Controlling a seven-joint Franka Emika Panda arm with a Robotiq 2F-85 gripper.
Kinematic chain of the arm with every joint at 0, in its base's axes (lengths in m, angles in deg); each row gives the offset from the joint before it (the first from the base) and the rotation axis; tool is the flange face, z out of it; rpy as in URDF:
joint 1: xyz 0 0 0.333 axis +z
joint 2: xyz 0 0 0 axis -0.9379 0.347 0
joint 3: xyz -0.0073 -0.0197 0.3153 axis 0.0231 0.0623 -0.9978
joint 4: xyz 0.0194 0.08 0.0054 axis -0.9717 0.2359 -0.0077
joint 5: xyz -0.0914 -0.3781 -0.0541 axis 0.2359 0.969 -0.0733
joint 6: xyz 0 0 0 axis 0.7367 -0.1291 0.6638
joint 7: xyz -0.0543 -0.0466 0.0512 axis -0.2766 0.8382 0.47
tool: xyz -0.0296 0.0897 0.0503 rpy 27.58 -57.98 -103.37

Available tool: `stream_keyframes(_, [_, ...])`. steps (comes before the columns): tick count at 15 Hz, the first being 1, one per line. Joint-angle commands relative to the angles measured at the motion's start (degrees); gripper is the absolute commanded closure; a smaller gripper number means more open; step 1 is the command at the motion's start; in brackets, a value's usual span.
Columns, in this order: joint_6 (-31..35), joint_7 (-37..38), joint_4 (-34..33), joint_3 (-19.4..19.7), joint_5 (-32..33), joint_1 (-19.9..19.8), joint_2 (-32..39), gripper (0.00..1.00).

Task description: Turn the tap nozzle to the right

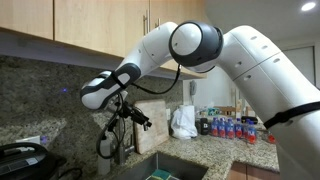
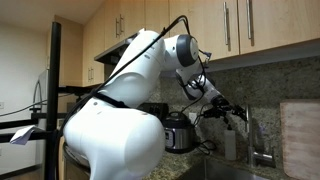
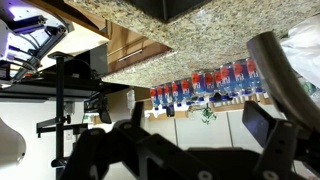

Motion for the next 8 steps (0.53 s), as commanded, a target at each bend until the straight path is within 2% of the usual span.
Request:
stream_keyframes(1, [-1.48,-0.10,-1.27,0.72,-1.42,-1.92,0.27,0.00])
stream_keyframes(8, [-0.64,0.00,-1.49,2.10,-3.63,-5.22,0.14,0.00])
